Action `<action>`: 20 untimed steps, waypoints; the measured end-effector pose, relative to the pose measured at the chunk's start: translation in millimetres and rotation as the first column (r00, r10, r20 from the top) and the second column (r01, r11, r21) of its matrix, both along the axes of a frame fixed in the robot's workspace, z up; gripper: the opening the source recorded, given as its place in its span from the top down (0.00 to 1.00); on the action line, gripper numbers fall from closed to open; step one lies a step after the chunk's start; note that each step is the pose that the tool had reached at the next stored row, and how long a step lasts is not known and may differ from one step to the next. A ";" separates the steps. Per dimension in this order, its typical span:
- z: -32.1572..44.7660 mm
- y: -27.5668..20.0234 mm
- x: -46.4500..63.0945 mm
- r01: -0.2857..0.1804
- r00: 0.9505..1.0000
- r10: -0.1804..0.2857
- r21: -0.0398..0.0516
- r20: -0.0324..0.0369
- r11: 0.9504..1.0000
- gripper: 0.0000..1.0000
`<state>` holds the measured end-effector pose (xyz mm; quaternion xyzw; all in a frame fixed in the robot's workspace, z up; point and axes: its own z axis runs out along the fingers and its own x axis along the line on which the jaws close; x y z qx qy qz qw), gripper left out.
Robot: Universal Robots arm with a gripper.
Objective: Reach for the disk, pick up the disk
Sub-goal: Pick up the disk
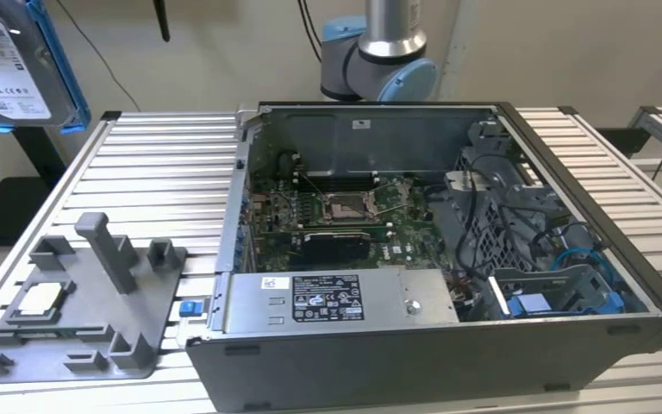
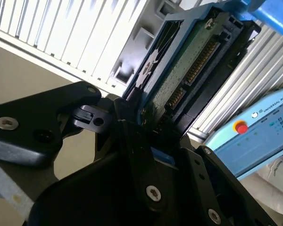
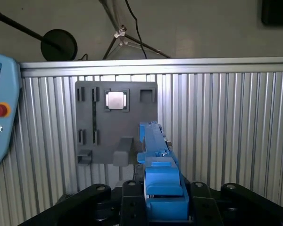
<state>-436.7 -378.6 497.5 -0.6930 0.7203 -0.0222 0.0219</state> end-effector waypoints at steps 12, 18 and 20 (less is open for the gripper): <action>0.1 0.0 29.8 0.000 1.000 0.000 0.000 -0.001 1.000 1.00; 0.0 0.0 45.2 0.000 1.000 0.000 0.000 -0.002 1.000 1.00; 0.0 0.0 50.4 0.000 1.000 0.000 0.000 -0.002 1.000 1.00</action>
